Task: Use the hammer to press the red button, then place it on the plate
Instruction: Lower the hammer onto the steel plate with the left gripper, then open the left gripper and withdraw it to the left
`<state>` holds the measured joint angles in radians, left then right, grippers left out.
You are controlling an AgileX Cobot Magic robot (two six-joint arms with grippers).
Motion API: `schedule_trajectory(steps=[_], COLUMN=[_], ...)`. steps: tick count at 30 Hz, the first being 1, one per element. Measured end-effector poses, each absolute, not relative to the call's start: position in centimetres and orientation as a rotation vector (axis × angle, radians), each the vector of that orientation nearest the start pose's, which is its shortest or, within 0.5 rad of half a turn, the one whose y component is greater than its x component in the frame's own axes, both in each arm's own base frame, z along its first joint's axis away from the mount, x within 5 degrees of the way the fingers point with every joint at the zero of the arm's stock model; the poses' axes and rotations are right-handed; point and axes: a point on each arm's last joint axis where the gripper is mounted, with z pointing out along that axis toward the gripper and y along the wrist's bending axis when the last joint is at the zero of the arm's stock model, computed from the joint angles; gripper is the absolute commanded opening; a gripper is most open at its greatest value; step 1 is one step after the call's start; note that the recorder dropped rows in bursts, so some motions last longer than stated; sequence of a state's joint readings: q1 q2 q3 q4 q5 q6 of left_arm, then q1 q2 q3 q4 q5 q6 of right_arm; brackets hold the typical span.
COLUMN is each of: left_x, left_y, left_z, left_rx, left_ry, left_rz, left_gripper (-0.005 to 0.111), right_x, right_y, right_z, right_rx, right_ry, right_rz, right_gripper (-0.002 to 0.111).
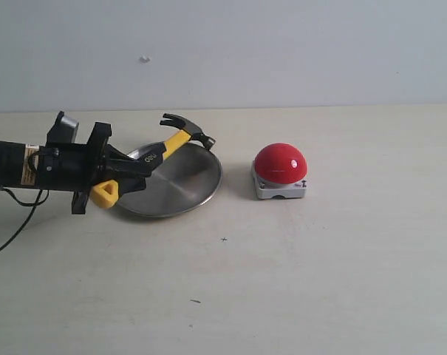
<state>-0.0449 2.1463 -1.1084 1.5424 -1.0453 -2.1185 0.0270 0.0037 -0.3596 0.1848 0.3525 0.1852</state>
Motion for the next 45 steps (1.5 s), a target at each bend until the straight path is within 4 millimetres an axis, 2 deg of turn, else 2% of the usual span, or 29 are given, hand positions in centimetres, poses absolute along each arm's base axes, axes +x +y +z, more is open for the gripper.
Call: schedule_trajectory(steps=[2,4,9,14,18,20,22,24,26,30,34,37,41,45], left_x=[37.3,37.2,37.1,36.3,36.2,36.3,36.4,36.1,35.5,33.6,30.8,28.4,25.1,20.2], left_y=[-9.6,-9.7,-9.7,-9.7,-8.9,-8.4,-8.2,-8.1,-8.1,-8.1,-8.0,-7.4,-5.9,-4.4], left_z=[11.1,11.1,11.1,11.7,11.8,11.9,12.1,12.6,13.2,14.9,17.7,19.9,22.1,24.6], left_rx=[-0.191,-0.188,-0.173,-0.057,-0.049,-0.051,-0.022,0.022,0.075,0.202,0.272,0.275,0.182,0.104], left_ry=[2.437,2.439,2.448,2.456,2.446,2.435,2.402,2.359,2.302,2.175,2.059,2.035,2.017,1.897], left_rz=[-1.577,-1.58,-1.579,-1.678,-1.707,-1.709,-1.693,-1.674,-1.647,-1.566,-1.451,-1.205,-0.823,-0.597], left_gripper=[0.044,0.053,0.053,0.053,0.052,0.046,0.029,0.002,0.0,0.0,0.0,0.0,0.0,0.0], right_x=[2.5,2.5,2.5,2.5,2.5,2.5,2.5,2.5,2.5,2.5,2.5,2.5,2.5,2.5], right_y=[0.6,0.6,0.6,0.6,0.6,0.6,0.6,0.6,0.6,0.6,0.6,0.6,0.6,0.6], right_z=[29.9,29.9,29.9,29.8,29.8,29.8,29.8,29.8,29.8,29.8,29.8,29.8,29.8,29.8], right_rx=[0.194,0.194,0.194,0.194,0.194,0.194,0.194,0.194,0.194,0.194,0.194,0.194,0.194,0.194], right_ry=[1.472,1.472,1.472,1.474,1.474,1.474,1.474,1.474,1.474,1.474,1.474,1.474,1.474,1.474], right_rz=[0.36,0.36,0.36,0.36,0.36,0.36,0.36,0.36,0.36,0.36,0.36,0.36,0.36,0.36], right_gripper=[0.0,0.0,0.0,0.0,0.0,0.0,0.0,0.0,0.0,0.0,0.0,0.0,0.0,0.0])
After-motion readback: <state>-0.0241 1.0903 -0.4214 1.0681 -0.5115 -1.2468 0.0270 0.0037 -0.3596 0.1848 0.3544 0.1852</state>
